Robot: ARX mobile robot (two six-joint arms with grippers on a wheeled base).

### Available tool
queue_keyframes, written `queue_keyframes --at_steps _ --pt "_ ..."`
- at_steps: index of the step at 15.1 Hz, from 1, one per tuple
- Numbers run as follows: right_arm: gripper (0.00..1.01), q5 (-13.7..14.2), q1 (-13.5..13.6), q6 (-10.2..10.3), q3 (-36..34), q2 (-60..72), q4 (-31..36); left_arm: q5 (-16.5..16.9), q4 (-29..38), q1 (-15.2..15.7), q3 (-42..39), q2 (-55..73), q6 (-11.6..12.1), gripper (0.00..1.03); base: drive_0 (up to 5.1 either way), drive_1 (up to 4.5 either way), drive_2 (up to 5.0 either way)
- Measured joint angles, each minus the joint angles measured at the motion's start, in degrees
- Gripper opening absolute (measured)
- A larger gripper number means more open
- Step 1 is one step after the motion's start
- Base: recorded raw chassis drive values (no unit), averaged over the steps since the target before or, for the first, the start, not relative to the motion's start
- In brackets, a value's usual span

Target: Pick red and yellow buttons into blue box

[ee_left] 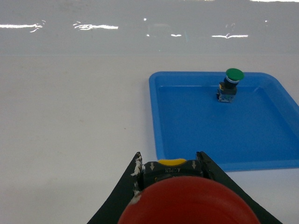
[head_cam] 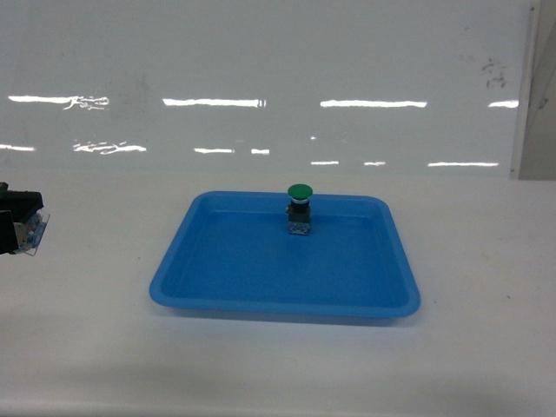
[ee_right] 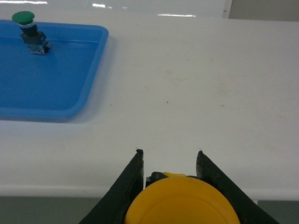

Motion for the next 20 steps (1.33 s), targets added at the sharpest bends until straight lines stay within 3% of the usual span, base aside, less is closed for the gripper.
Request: queue_keyframes --at_steps 20 --pt "0.31 0.0 0.0 0.0 0.0 0.0 0.1 0.0 0.1 -0.1 0.0 0.0 0.0 0.28 4.6 -4.02 -0.7"
